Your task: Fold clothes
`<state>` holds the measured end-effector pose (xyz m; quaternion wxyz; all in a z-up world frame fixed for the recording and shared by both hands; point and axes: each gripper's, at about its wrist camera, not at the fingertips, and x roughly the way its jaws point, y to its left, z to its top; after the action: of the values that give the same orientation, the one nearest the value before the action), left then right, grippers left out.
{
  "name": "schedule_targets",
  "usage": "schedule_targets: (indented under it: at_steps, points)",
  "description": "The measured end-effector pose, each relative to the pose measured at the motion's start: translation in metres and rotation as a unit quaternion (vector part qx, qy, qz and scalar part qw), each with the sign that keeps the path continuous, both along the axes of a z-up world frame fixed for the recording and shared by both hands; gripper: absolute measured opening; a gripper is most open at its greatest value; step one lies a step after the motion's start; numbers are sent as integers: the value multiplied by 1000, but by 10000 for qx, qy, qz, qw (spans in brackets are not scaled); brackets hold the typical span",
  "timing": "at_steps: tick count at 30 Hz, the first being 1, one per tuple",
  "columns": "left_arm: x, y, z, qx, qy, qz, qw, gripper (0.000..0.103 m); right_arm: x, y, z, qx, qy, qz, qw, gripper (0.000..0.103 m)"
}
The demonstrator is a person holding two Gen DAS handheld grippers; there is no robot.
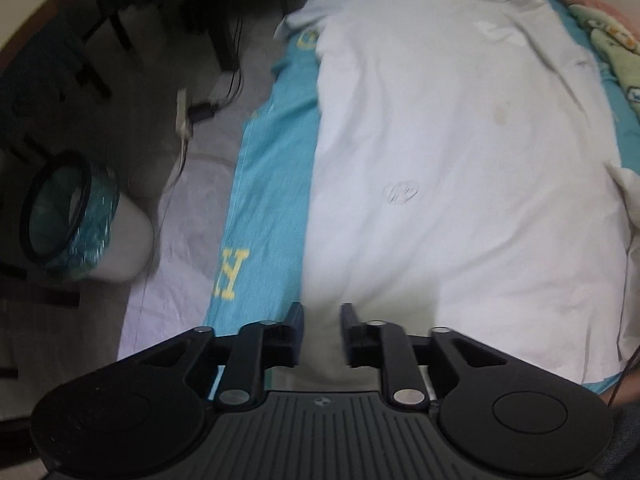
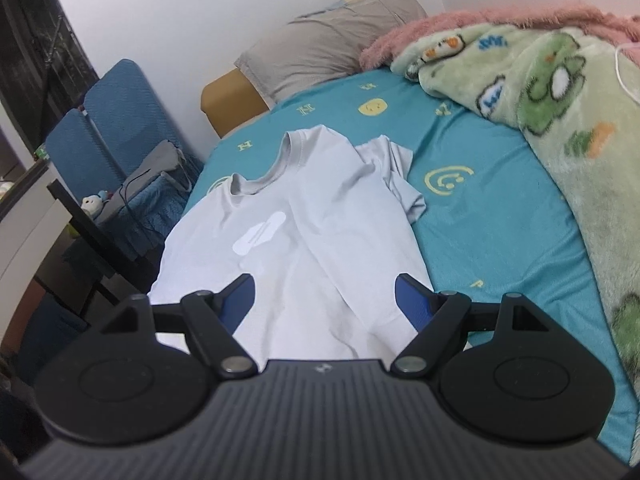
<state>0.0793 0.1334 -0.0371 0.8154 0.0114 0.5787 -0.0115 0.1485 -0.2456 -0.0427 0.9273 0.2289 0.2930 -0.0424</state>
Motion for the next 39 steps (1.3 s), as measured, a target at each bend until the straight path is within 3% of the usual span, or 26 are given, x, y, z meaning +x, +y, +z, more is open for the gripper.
schedule_targets:
  at_steps: [1, 4, 6, 10, 12, 13, 14, 17, 20, 22, 24, 28, 30, 33, 37, 39]
  points:
    - [2, -6, 4, -42, -186, -29, 9998, 54, -1, 1, 2, -47, -39, 13, 10000, 79]
    - [10, -25, 26, -416, -804, -251, 9956, 58, -4, 5, 10, -232, -205, 19, 9995, 79]
    - [18, -36, 42, -700, -1319, -288, 9884, 68, -6, 6, 15, -357, -322, 9, 9988, 79]
    - [28, -72, 66, -540, -2376, -430, 9689, 85, -11, 9, 23, -656, -569, -55, 9962, 79]
    - [34, -87, 63, -565, -2665, -474, 9610, 89, -13, 10, 26, -832, -675, -131, 9942, 80]
    - [37, -95, 58, -606, -2738, -552, 9583, 89, -13, 9, 27, -864, -720, -176, 9935, 86]
    - [43, -99, 44, -622, -2765, -630, 9569, 89, -13, 6, 27, -816, -763, -221, 9935, 93]
    - [57, -106, -7, -582, -2603, -687, 9613, 89, -8, -10, 26, -384, -833, -267, 9954, 92]
    - [67, -95, -51, -617, -2197, -538, 9721, 89, 8, -44, 12, 939, -796, -368, 9917, 91]
    - [70, -85, -63, -741, -2027, -420, 9755, 89, 25, -70, -3, 1979, -738, -581, 9757, 92]
    - [72, -74, -69, -872, -1923, -298, 9770, 89, 45, -94, -26, 2928, -684, -777, 9506, 93]
    - [76, -63, -69, -1142, -1953, -52, 9741, 90, 82, -129, -77, 4085, -696, -928, 9053, 92]
    - [79, -62, -67, -1260, -1927, 42, 9731, 90, 93, -140, -97, 4212, -673, -1155, 8971, 93]
    - [87, -67, -72, -1350, -1940, 56, 9717, 90, 116, -152, -122, 4286, -486, -1218, 8939, 93]
    - [98, -76, -82, -1357, -1996, 40, 9704, 90, 144, -156, -141, 4002, -205, -1298, 9070, 91]
    - [103, -74, -86, -1460, -1961, 92, 9696, 90, 154, -157, -150, 3813, -17, -1311, 9151, 74]
